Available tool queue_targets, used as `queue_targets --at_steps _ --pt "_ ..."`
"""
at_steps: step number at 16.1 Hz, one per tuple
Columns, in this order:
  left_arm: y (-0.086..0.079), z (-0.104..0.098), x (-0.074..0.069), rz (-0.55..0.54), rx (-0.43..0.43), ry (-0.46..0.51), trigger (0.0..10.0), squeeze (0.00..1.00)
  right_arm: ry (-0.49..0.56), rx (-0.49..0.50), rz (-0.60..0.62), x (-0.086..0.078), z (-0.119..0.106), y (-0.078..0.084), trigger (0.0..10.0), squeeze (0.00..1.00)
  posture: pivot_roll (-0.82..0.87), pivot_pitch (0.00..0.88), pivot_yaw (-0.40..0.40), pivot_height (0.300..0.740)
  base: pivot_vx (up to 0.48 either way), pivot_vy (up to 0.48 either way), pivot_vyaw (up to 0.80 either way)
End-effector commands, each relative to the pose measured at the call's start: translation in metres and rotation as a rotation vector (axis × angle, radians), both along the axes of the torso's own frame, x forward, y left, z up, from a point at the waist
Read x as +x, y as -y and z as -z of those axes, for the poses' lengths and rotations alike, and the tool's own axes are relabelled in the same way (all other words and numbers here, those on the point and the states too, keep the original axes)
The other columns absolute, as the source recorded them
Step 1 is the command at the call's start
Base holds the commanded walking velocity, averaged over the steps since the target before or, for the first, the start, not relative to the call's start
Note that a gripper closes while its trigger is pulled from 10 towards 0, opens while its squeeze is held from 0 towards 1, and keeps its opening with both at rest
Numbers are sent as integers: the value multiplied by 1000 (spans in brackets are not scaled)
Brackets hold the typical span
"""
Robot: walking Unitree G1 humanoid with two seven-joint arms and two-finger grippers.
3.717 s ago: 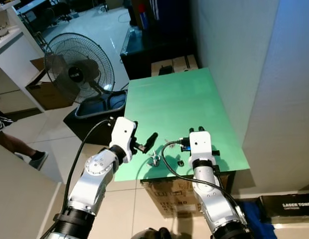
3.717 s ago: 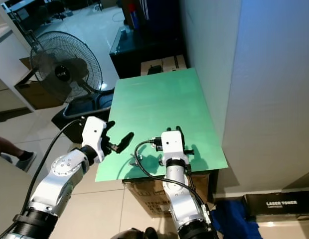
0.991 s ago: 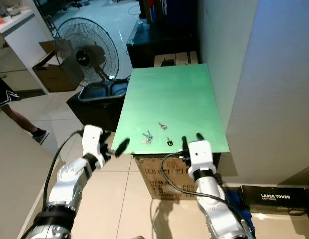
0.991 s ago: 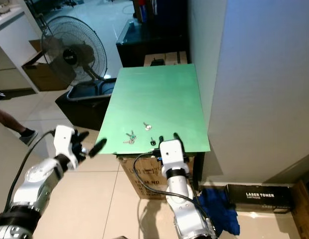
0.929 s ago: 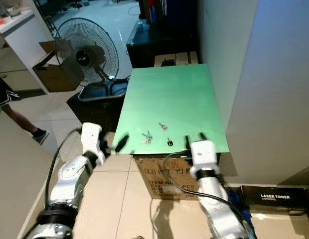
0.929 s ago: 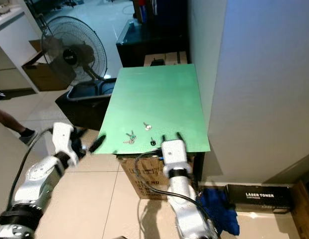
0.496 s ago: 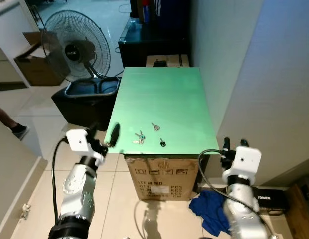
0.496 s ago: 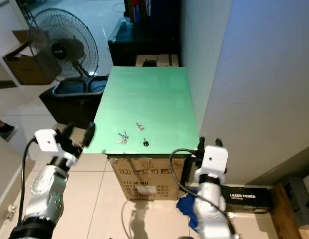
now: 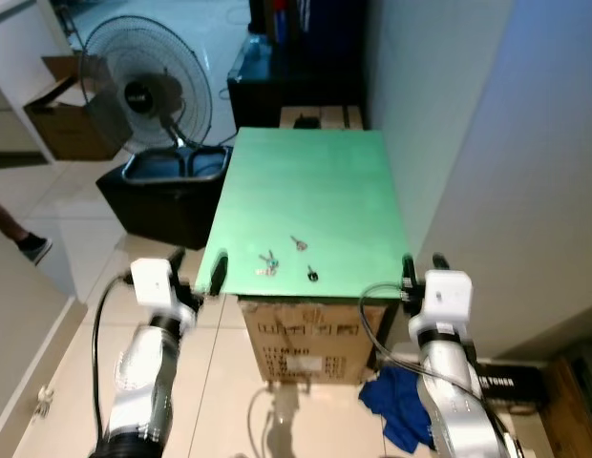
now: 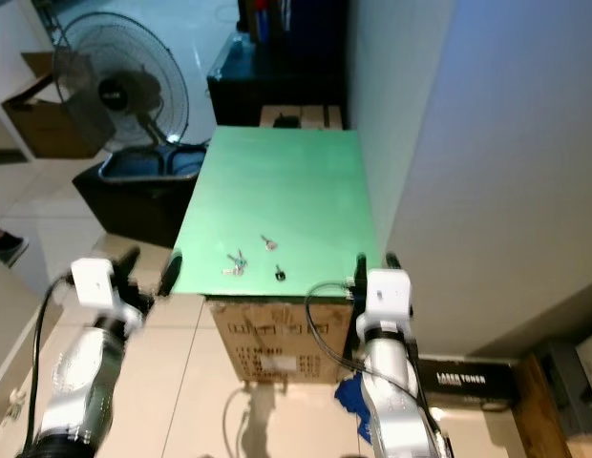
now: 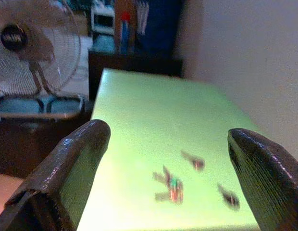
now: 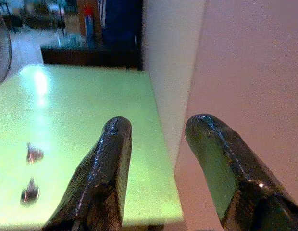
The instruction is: Hang keys on a hook
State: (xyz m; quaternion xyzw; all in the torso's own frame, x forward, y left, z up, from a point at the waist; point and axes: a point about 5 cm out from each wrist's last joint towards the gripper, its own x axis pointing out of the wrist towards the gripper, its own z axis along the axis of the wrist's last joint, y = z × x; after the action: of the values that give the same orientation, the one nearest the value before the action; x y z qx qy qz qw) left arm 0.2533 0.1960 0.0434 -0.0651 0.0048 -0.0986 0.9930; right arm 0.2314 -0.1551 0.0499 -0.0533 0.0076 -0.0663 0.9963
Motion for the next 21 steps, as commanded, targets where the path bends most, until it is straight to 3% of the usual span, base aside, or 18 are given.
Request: queue_targets --at_steps 1,2,4,7,8,10,21 --pt "-10 -8 -7 8 49 23 10000 0 -12 17 31 -14 2 9 10000 0 -141 0 82 740 0 0 0" --pt "-16 -12 -14 5 70 23 10000 0 -44 10 50 -29 4 16 10000 0 -135 0 84 740 0 0 0" --pt "-18 -12 -15 19 100 7 10000 0 -66 -9 10 -39 6 14 10000 0 -129 0 83 740 0 0 0" --pt "-7 -12 -7 48 118 -13 10000 0 -60 -31 -16 -25 7 11 10000 0 -133 0 86 740 0 0 0" --pt "-5 -11 -7 63 82 -41 10000 0 -59 -25 -15 -23 5 11 10000 0 -134 0 87 740 0 0 0" --pt "-3 -9 -10 49 117 -67 10000 0 -60 -30 -17 -21 3 11 10000 0 -132 0 87 740 0 0 0" --pt "5 -10 -11 50 100 -104 10000 0 -102 -45 -74 -15 9 -1 10000 0 -119 0 82 740 458 0 0"
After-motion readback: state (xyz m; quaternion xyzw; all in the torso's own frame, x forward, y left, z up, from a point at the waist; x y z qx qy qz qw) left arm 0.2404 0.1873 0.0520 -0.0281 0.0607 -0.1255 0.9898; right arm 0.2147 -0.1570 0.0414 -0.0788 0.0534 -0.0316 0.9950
